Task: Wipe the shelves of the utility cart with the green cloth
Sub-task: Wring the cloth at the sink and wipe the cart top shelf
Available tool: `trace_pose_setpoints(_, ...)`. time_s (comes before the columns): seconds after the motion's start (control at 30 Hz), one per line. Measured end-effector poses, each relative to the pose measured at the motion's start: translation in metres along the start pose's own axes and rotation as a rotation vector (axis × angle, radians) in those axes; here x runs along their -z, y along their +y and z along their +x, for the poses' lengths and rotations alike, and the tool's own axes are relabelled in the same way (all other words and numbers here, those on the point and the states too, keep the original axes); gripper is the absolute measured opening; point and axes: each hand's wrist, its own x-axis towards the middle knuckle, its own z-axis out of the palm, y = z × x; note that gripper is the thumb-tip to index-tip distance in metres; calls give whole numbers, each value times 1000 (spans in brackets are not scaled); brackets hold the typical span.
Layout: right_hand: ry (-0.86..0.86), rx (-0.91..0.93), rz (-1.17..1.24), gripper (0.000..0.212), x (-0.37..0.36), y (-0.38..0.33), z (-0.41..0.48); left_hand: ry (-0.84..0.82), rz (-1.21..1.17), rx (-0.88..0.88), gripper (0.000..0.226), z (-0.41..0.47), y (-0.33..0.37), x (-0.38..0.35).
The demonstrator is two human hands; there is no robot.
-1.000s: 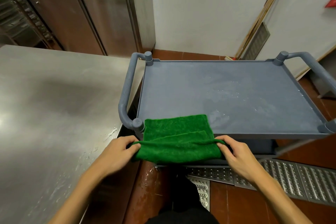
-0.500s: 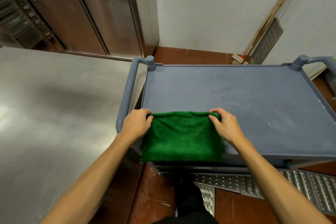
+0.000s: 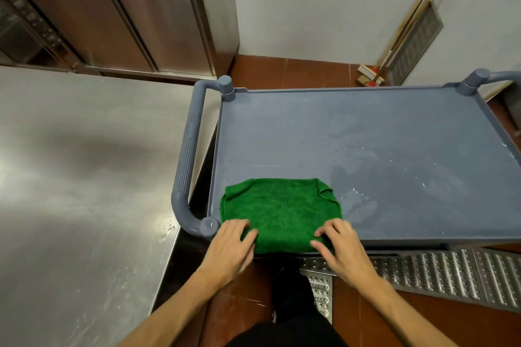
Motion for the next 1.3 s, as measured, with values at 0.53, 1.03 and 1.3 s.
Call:
trace_pose_setpoints(0.53, -145, 1, -222, 57, 14, -13, 0, -325, 96, 209, 102, 10, 21, 3)
trace_pose_setpoints(1.03, 263, -45, 4, 44, 86, -29, 32, 136, -261, 402, 30, 48, -31, 100)
trace_pose_setpoints(1.3, 192, 1, 115, 19, 142, -14, 81, 258, -339, 418, 19, 112, -31, 136)
